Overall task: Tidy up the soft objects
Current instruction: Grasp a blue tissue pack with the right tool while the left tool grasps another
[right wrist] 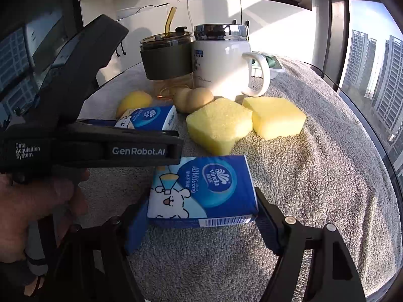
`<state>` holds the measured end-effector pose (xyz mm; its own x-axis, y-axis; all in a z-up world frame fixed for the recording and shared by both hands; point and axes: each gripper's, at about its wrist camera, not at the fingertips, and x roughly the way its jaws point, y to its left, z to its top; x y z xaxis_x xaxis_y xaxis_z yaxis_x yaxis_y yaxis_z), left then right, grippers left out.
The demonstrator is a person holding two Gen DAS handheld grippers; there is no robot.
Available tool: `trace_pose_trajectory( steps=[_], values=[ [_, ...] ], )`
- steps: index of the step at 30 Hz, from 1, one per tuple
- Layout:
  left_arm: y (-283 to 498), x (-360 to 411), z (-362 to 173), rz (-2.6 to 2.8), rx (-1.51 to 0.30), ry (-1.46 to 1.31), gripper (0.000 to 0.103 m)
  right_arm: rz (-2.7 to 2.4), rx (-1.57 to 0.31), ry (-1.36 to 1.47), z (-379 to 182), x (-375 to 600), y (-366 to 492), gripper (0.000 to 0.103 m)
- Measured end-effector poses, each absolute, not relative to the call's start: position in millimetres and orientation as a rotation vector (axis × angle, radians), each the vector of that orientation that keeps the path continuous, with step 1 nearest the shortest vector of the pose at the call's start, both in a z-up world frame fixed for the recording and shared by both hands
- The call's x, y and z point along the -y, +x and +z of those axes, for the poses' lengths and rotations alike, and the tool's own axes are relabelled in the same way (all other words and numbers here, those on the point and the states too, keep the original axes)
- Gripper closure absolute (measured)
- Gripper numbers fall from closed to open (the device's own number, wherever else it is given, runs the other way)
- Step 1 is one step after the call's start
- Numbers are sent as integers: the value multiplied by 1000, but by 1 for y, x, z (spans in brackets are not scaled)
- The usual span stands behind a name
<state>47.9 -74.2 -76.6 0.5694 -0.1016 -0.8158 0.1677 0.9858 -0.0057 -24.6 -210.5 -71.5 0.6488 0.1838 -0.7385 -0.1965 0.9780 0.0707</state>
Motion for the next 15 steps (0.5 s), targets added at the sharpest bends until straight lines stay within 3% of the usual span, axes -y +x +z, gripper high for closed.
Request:
trace_pose_trajectory(
  steps=[2, 15],
  values=[
    [45, 72, -75, -155, -939, 77, 21, 214, -835, -20, -71, 210, -26, 27],
    [27, 41, -68, -166, -908, 54, 22, 194, -821, -46, -63, 203, -32, 27]
  ],
)
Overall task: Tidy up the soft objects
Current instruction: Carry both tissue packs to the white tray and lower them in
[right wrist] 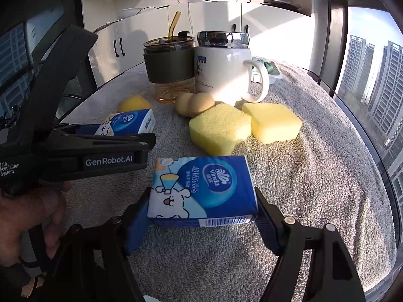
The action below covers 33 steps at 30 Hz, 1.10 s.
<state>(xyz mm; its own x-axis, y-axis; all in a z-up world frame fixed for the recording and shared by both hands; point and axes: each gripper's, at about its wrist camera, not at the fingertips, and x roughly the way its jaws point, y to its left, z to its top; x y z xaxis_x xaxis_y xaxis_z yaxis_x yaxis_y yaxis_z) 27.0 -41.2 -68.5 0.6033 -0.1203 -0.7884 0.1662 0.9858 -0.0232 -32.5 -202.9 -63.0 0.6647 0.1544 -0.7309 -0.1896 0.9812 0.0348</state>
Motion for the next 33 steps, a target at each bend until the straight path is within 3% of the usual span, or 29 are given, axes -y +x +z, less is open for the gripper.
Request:
trace_pose_trajectory(
  steps=[8, 17, 26, 33],
  values=[
    [2, 20, -40, -201, -883, 61, 22, 180, -815, -62, -48, 207, -40, 27],
    [23, -11, 44, -180, -731, 52, 22, 147, -721, -68, 20, 234, -29, 27],
    [121, -25, 114, -227, -629, 68, 22, 141, -550, -129, 119, 261, 47, 27],
    [242, -7, 111, -311, -687, 130, 22, 190, -635, -132, 133, 273, 171, 27]
  ],
)
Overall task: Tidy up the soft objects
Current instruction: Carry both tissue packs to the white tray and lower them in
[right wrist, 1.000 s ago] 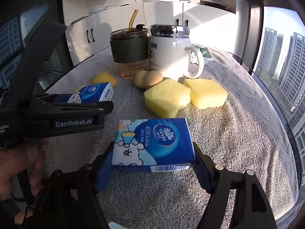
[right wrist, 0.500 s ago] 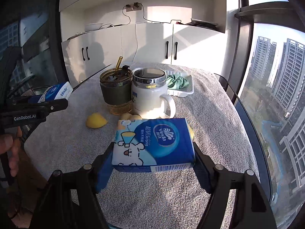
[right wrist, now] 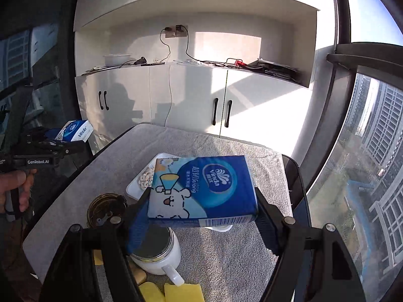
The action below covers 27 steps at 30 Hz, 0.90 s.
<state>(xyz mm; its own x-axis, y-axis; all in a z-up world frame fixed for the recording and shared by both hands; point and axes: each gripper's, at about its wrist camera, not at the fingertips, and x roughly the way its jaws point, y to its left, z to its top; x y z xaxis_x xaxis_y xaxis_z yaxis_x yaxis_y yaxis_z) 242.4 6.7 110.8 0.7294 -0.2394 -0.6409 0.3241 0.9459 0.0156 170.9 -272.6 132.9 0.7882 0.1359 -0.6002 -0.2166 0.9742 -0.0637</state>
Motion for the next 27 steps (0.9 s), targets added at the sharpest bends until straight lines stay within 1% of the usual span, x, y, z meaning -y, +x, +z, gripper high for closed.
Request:
trace_pose_trajectory(
  steps=[5, 11, 18, 27],
  values=[
    [310, 15, 75, -366, -755, 162, 22, 195, -746, -155, 103, 278, 267, 27],
    [347, 51, 23, -479, -853, 214, 22, 237, -854, -171, 59, 273, 337, 27],
    [355, 88, -20, -591, -938, 306, 22, 281, -974, -155, 8, 265, 388, 27],
    [354, 107, -49, -626, -974, 389, 21, 274, -1058, -180, -40, 259, 410, 27]
  ],
)
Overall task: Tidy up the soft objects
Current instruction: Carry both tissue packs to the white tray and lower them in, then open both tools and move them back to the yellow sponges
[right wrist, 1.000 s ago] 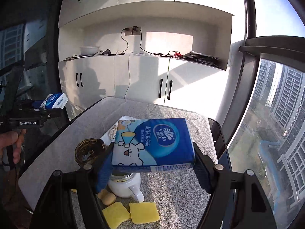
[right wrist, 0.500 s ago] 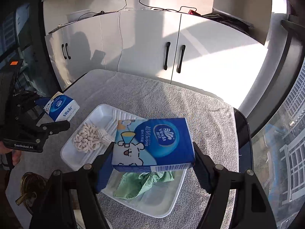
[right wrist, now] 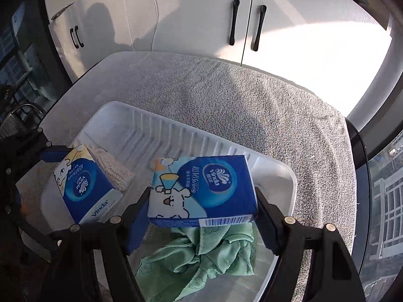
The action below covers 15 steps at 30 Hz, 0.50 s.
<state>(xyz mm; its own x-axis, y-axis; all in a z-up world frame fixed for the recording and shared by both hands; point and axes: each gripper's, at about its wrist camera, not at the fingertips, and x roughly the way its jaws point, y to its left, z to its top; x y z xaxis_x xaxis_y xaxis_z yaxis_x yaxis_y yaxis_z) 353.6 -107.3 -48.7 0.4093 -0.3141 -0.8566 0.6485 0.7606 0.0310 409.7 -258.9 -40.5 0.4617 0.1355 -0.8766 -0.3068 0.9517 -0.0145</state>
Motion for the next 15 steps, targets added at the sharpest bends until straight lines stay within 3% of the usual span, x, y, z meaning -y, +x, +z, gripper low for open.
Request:
trace_pose_trajectory(
  steps=[9, 15],
  values=[
    [357, 110, -57, -622, -995, 405, 20, 252, -1058, -169, -50, 258, 414, 26],
    [358, 104, -50, -649, -986, 355, 6, 252, -1058, -140, -48, 261, 411, 25]
  ],
)
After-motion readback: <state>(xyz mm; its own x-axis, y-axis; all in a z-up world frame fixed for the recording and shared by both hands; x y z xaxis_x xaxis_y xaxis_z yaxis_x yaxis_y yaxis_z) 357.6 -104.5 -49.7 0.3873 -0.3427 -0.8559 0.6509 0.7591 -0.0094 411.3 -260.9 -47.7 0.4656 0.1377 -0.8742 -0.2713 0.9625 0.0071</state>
